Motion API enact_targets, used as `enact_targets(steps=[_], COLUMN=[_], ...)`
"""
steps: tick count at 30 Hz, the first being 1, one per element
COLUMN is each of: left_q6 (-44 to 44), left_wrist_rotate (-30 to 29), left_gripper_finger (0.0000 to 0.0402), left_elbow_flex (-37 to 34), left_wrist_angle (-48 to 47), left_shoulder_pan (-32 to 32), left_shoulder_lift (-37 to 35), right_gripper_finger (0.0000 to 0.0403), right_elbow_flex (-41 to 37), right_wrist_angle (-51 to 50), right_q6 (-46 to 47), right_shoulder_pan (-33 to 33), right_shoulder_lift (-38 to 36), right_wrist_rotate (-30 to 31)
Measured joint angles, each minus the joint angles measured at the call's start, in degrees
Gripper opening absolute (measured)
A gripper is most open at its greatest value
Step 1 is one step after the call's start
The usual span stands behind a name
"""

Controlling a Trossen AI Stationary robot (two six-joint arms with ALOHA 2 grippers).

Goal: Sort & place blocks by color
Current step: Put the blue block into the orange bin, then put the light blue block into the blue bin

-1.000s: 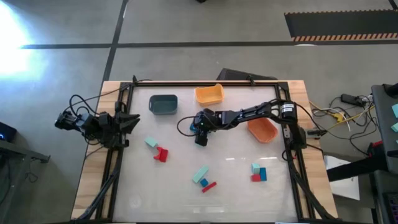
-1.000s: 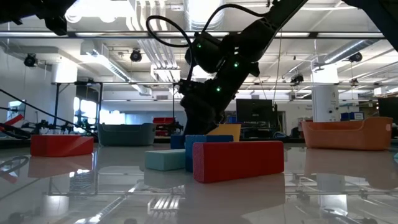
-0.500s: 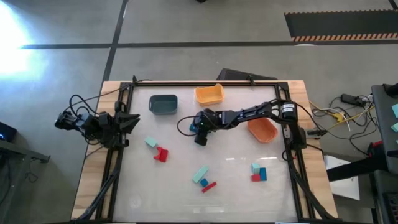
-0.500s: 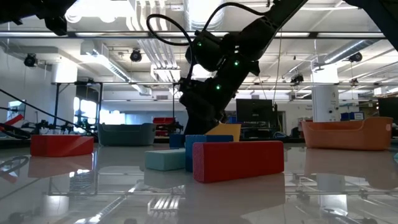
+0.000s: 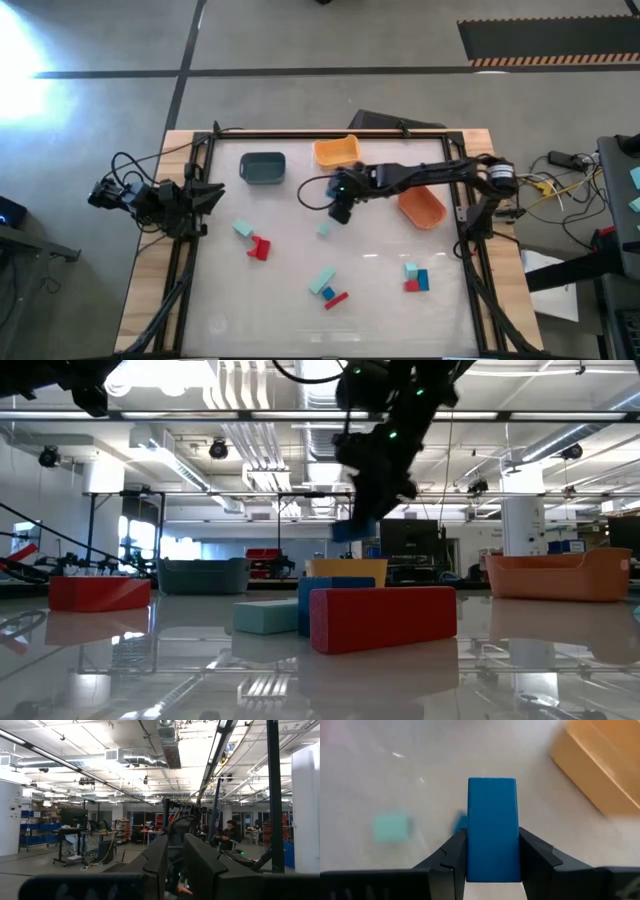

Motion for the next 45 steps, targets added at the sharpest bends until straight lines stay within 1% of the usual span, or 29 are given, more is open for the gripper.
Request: enact_targets(steps=[3,6,12,16,19,23,26,30,34,37,41,45], left_q6=[0.0,0.0,-0.2,-0.2,-0.2,-0.2,-0.2,-0.2,-0.2,-0.2,-0.2,-0.2], left_wrist_rotate=[0.0,0.0,0.0,0.0,0.0,0.0,0.0,0.0,0.0,0.0,0.0,0.0], left_gripper_finger=[0.0049,0.0049,0.0049,0.0049,0.0049,0.0049,0.0049,0.0049,0.0049,0.0049,0.0049,0.0049], left_elbow_flex=[0.0,0.0,0.0,0.0,0.0,0.0,0.0,0.0,0.0,-0.1,-0.1,-0.1], left_wrist_angle=[0.2,0.2,0.2,0.2,0.2,0.2,0.3,0.3,0.3,0.3,0.3,0.3], left_shoulder_pan=[0.0,0.0,0.0,0.0,0.0,0.0,0.0,0.0,0.0,0.0,0.0,0.0], left_shoulder_lift=[0.0,0.1,0.1,0.1,0.1,0.1,0.1,0.1,0.1,0.1,0.1,0.1], right_gripper_finger=[0.0121,0.0121,0.0121,0.0121,0.0121,0.0121,0.0121,0.0125,0.0155,0.0169,0.0172,0.0165], right_elbow_flex=[-1.6,-5.1,-16.8,-24.6,-28.9,-32.7,-34.7,-36.4,-37.3,-37.3,-37.3,-36.4], right_wrist_angle=[-7.4,-11.4,-13.1,-16.8,-20.0,-20.6,-20.5,-20.5,-20.6,-20.4,-20.4,-20.5], right_q6=[3.4,7.0,16.5,24.4,29.7,33.3,34.4,35.2,35.3,35.3,35.2,35.1], right_shoulder_pan=[0.3,0.8,1.5,1.5,1.5,1.5,1.5,1.5,1.5,1.5,1.5,1.5], right_shoulder_lift=[-4.5,-9.8,-22.7,-30.9,-36.0,-41.0,-42.6,-42.0,-40.0,-38.7,-38.0,-38.0], right_wrist_rotate=[2.0,3.1,3.2,3.1,3.2,3.1,3.1,3.1,3.1,3.1,3.2,3.1])
